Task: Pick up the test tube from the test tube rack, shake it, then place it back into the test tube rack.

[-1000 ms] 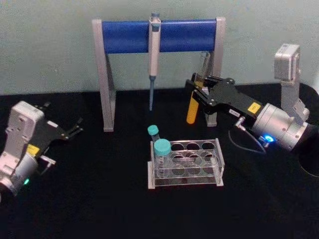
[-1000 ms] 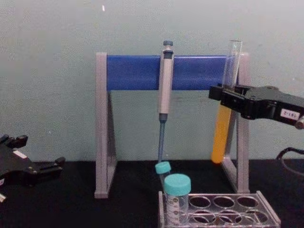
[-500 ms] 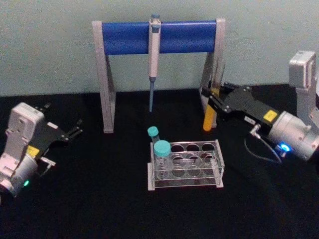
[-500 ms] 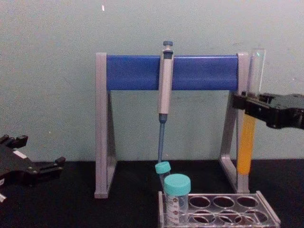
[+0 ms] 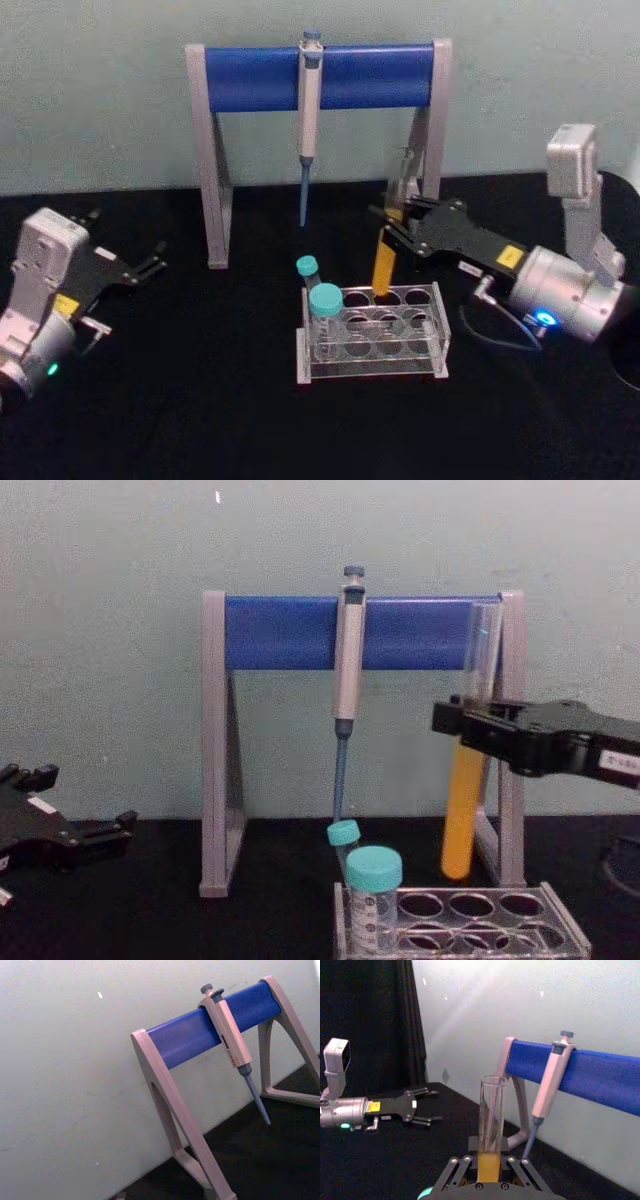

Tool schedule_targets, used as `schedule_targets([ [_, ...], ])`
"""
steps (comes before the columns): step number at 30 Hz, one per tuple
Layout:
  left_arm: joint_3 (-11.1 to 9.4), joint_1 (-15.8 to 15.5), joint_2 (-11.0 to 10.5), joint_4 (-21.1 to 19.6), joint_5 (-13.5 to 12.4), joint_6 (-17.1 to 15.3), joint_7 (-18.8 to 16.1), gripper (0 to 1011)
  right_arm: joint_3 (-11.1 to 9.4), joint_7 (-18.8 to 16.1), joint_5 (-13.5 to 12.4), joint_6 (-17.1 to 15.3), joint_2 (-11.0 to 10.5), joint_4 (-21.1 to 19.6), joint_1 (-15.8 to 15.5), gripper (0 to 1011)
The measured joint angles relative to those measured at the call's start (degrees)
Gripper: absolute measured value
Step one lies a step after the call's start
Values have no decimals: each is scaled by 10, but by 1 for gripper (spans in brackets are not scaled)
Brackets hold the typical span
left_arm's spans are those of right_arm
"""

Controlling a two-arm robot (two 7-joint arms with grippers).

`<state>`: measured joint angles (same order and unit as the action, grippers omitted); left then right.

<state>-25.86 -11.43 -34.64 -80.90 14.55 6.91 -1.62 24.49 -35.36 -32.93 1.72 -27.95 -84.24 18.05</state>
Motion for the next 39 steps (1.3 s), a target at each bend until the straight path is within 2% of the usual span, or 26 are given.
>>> schedule_targets([
  [4,0,0,0,0,0,0,0,1001,7,-2,1,11,14,26,20,238],
  [8,0,0,0,0,0,0,0,1001,7,13,9,18,24,45,34,238],
  [11,0,0,0,0,0,0,0,1001,-3,38,19,20,27,54,39,238],
  [15,0,0,0,0,0,0,0,1001,-12,54,24,19,27,55,37,238],
  [19,0,0,0,0,0,0,0,1002,-24,65,28,14,25,51,30,238],
  [29,0,0,0,0,0,0,0,1001,-35,68,31,4,18,30,11,238],
  [39,0,0,0,0,0,0,0,1001,-43,68,29,-13,-4,-26,-30,238],
])
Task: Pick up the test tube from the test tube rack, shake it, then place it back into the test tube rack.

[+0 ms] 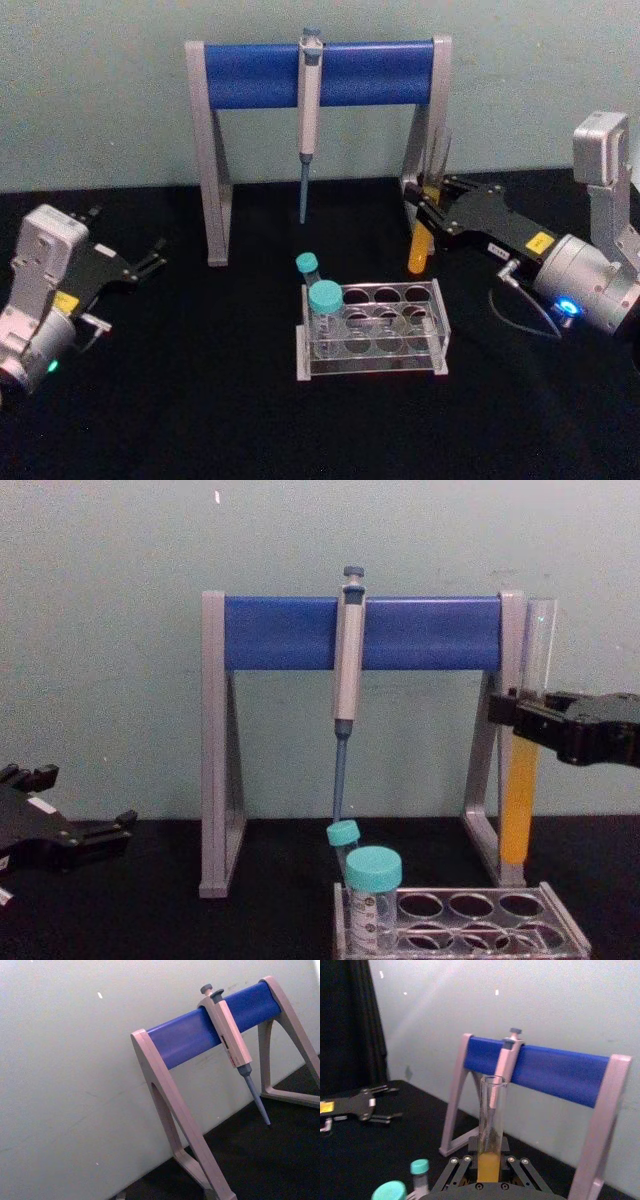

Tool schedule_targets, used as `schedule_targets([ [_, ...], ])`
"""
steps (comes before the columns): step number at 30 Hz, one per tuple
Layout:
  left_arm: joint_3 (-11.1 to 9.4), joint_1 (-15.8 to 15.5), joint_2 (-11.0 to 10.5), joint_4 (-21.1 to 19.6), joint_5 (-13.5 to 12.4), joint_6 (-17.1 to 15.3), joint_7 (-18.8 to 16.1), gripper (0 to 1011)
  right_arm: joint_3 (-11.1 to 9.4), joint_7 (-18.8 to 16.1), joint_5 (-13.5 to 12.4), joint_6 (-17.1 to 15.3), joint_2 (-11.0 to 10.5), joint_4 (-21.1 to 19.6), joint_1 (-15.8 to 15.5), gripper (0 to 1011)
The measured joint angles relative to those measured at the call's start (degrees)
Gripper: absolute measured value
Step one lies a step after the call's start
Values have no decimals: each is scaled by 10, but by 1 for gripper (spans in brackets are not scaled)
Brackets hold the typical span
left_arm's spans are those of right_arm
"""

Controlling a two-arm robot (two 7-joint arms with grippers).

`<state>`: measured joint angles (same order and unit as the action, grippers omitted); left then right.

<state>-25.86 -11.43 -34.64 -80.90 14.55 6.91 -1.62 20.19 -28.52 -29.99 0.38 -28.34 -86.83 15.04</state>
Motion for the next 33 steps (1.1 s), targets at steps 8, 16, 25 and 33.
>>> schedule_targets([
  [8,0,0,0,0,0,0,0,1002,15,-22,-13,-9,-2,-12,-7,238],
  [16,0,0,0,0,0,0,0,1001,37,-42,-17,8,21,27,27,237],
  [25,0,0,0,0,0,0,0,1002,40,-25,0,22,40,72,62,238],
  [33,0,0,0,0,0,0,0,1001,27,-10,5,21,38,79,64,238],
])
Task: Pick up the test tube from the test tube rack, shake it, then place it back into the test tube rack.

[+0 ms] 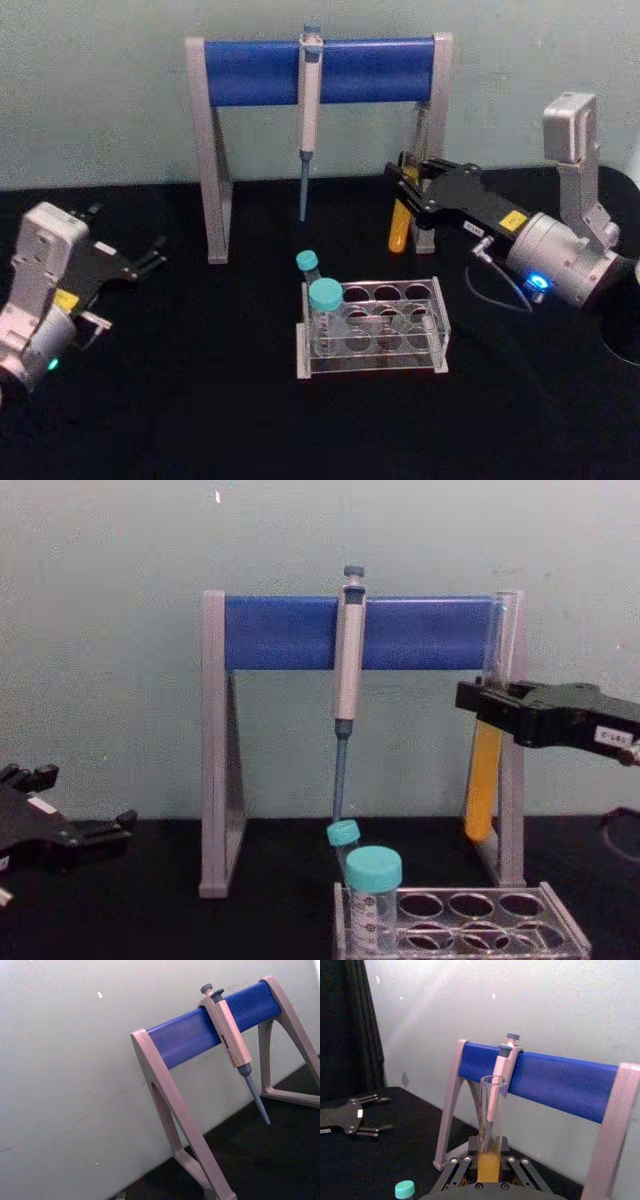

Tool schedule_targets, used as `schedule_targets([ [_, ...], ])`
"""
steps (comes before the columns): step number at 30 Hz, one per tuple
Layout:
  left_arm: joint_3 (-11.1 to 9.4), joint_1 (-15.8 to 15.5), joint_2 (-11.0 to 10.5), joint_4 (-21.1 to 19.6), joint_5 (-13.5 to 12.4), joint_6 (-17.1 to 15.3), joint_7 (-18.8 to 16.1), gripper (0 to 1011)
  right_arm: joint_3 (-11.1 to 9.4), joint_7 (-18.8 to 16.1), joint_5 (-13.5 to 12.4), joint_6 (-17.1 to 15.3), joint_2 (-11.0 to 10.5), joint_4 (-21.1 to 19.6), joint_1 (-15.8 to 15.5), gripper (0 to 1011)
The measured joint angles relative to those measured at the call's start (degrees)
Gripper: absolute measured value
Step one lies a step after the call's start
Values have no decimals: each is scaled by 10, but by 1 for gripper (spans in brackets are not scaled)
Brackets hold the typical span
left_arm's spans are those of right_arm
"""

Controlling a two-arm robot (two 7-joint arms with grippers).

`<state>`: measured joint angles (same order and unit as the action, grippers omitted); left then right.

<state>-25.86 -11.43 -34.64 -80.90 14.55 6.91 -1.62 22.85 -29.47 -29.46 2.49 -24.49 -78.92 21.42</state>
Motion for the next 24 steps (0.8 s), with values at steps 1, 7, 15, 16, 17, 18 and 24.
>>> schedule_targets([
  [1,0,0,0,0,0,0,0,1001,-2,1,0,-1,-1,-1,-2,238],
  [7,0,0,0,0,0,0,0,1001,-8,4,1,-4,-1,-6,-9,238],
  [15,0,0,0,0,0,0,0,1001,-15,12,4,-9,-9,-25,-24,238],
  [16,0,0,0,0,0,0,0,1001,-17,13,4,-11,-12,-30,-27,238],
  [17,0,0,0,0,0,0,0,1001,-19,15,4,-13,-14,-34,-31,238],
  [18,0,0,0,0,0,0,0,1002,-22,18,4,-16,-18,-44,-38,237],
  [24,0,0,0,0,0,0,0,1001,-31,25,0,-28,-30,-77,-65,238],
])
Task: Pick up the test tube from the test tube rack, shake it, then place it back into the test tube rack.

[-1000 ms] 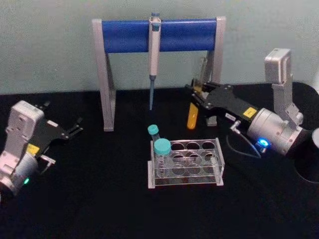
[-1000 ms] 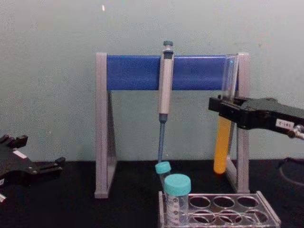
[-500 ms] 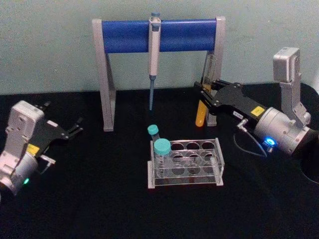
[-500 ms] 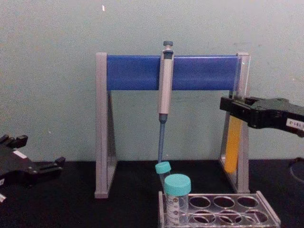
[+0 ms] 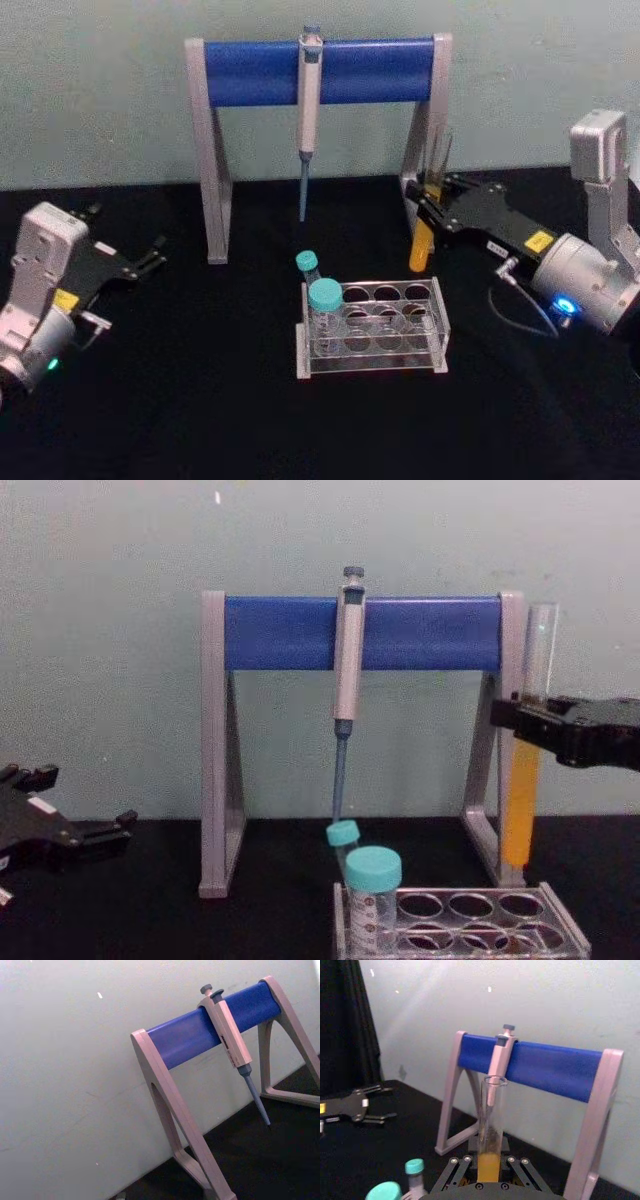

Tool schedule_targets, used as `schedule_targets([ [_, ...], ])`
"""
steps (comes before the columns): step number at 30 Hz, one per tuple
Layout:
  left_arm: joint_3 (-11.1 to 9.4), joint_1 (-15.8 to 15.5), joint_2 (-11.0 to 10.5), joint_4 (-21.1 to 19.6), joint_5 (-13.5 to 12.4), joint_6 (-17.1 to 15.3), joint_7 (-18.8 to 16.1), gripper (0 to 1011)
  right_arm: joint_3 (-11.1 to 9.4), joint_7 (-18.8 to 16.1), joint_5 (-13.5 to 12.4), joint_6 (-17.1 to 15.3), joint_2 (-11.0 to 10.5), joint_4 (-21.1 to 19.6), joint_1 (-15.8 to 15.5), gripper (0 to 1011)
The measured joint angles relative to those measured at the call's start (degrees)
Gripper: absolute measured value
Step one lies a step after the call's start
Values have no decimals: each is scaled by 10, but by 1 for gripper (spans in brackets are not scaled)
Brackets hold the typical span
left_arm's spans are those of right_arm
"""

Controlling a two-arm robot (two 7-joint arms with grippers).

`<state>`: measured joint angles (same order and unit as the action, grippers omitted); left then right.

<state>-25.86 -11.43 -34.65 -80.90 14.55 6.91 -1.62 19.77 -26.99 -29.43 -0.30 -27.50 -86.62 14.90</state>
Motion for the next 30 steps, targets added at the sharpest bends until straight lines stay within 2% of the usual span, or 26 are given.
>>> schedule_targets([
  [4,0,0,0,0,0,0,0,1002,2,-4,-6,-11,-7,-21,-15,238],
  [8,0,0,0,0,0,0,0,1001,11,-16,-12,-13,-4,-23,-15,238],
  [13,0,0,0,0,0,0,0,1001,26,-34,-17,-4,8,-5,3,238],
  [19,0,0,0,0,0,0,0,1001,45,-50,-17,12,27,38,40,237],
  [25,0,0,0,0,0,0,0,1001,48,-47,-8,22,35,67,63,238],
  [30,0,0,0,0,0,0,0,1001,41,-36,-3,24,36,77,70,238],
])
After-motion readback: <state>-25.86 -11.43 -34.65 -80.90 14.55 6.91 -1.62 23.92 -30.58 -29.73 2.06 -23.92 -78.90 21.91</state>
